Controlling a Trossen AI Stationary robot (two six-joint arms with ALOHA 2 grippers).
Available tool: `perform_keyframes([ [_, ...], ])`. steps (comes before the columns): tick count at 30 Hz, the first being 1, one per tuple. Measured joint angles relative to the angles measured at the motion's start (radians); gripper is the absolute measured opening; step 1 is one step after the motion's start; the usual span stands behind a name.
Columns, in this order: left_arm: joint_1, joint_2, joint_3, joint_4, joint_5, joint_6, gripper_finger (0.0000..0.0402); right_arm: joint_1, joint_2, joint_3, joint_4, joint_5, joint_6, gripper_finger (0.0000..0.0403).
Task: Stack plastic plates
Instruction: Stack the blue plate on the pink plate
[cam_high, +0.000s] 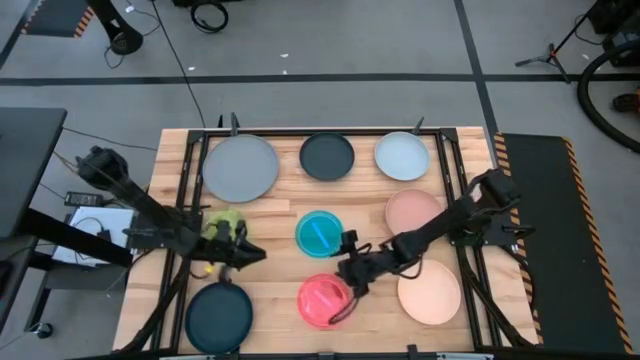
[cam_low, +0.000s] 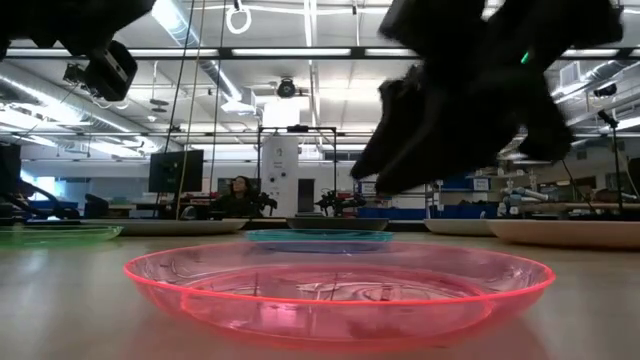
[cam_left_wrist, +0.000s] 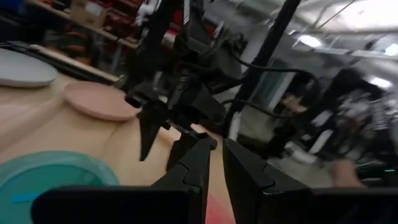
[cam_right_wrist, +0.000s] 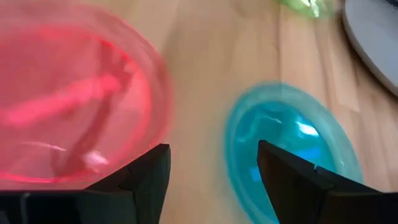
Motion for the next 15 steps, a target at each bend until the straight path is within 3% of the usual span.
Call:
perform_keyframes([
  [8, 0.022, 0.23, 0.138, -0.006, -0.003, 0.011, 0.0052, -0.1, 0.098, 0.0, 0.041, -0.064, 0.052, 0.0218],
  [15, 0.091, 0.269, 0.153, -0.038, -0.004, 0.033, 0.0052, -0.149, 0.098, 0.0, 0.015, -0.122, 0.072, 0.0196],
])
